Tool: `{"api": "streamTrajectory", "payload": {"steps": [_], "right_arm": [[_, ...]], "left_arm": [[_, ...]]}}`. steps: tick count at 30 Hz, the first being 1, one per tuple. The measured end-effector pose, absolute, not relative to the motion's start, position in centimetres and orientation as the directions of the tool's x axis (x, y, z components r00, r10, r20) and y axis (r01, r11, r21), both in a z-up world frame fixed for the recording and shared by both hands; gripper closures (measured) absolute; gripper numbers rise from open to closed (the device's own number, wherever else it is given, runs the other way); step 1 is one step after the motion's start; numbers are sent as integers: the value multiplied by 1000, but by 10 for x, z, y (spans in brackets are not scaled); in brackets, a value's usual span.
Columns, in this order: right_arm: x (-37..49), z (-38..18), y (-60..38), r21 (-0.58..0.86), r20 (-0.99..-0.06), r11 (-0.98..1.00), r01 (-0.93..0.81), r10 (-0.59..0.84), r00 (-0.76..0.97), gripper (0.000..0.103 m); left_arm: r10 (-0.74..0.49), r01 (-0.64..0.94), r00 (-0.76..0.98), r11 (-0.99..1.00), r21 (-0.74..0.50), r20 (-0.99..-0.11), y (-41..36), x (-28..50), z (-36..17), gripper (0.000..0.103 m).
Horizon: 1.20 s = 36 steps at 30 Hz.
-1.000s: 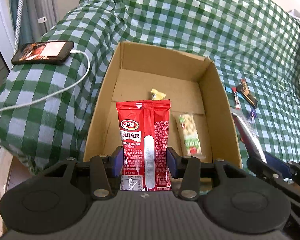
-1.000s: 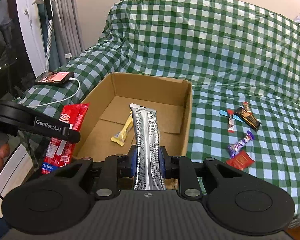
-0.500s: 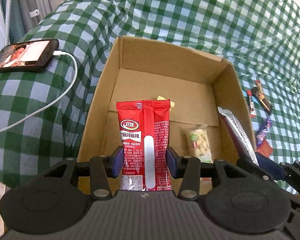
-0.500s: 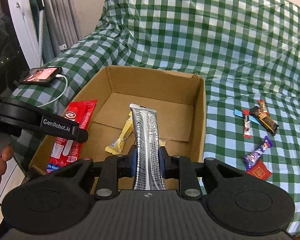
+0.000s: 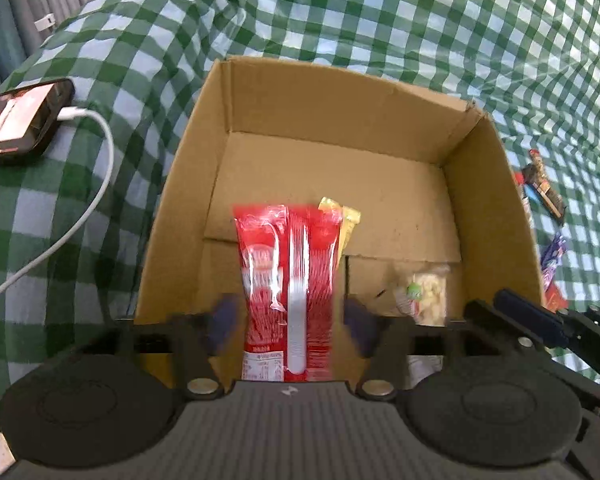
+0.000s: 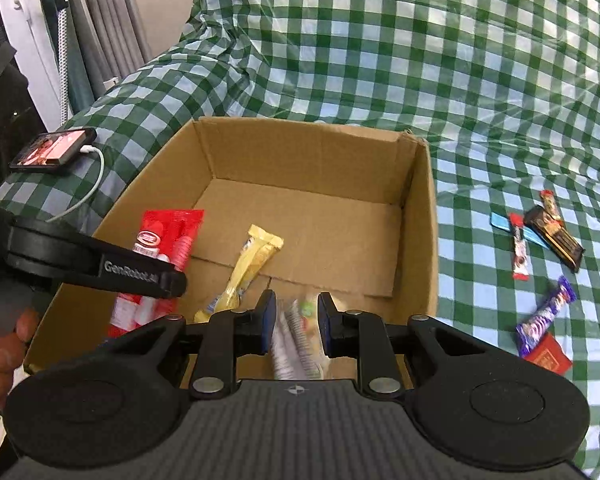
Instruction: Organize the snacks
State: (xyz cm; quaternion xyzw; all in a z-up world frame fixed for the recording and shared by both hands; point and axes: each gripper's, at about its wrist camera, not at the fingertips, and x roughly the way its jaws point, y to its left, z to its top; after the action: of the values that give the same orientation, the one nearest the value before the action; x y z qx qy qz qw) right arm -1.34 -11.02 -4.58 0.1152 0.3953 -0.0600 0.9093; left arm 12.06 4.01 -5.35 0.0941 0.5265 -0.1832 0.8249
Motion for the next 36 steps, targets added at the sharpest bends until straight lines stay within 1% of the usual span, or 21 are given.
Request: {"api": "streamTrajectory", "payload": {"steps": [1, 3, 4, 5, 6, 7, 8, 9, 11, 15, 19, 22, 26, 31, 36], "right_arm": [[-10, -44, -112, 167, -728, 965, 204, -19, 686, 79], [-10, -39, -115, 165, -720, 962, 217, -33, 693, 75], [-12, -36, -117, 164, -718, 960, 226, -41, 695, 64], [-15, -34, -119, 161, -719, 957, 241, -53, 693, 48], [-20, -33, -120, 155, -725, 953, 259, -69, 686, 41], [-26, -32, -121, 147, -731, 950, 274, -82, 677, 30], [-33, -31, -120, 144, -736, 949, 281, -87, 672, 25], [-41, -31, -119, 145, -741, 948, 283, -85, 666, 22], [-57, -29, -110, 150, -753, 945, 289, -80, 653, 11], [-91, -22, -84, 148, -756, 954, 261, -61, 652, 7], [-119, -11, -59, 119, -730, 967, 223, -67, 680, 6], [-136, 2, -47, 95, -704, 973, 212, -85, 706, 4], [-159, 16, -40, 86, -663, 972, 217, -107, 741, 1], [-191, 27, -48, 75, -607, 963, 258, -161, 778, 1], [-221, 28, -56, 97, -590, 954, 284, -175, 788, 1]], "left_arm": [[-210, 395, 389, 918, -44, -897, 40, 121, -50, 0], [-217, 383, 438, 923, -38, -873, 44, 116, -41, 0], [-208, 385, 449, 923, -22, -869, 44, 113, -40, 0], [-195, 388, 452, 922, -5, -871, 44, 110, -39, 0], [-181, 390, 449, 921, 9, -875, 46, 105, -39, 0], [-172, 392, 444, 920, 18, -879, 48, 99, -39, 0], [-165, 394, 436, 919, 23, -884, 51, 92, -39, 0], [-162, 393, 429, 919, 23, -889, 55, 86, -38, 0], [-160, 387, 420, 922, 17, -894, 66, 67, -36, 0], [-156, 385, 432, 923, 25, -888, 80, 31, -27, 0], [-149, 392, 483, 918, 62, -863, 88, 1, -15, 0], [-162, 375, 515, 926, 51, -841, 95, -20, -2, 0], [-160, 354, 557, 933, 59, -815, 99, -43, 11, 0], [-182, 383, 593, 921, 77, -784, 92, -70, 26, 0], [-174, 406, 633, 904, 132, -754, 84, -97, 32, 0]]}}
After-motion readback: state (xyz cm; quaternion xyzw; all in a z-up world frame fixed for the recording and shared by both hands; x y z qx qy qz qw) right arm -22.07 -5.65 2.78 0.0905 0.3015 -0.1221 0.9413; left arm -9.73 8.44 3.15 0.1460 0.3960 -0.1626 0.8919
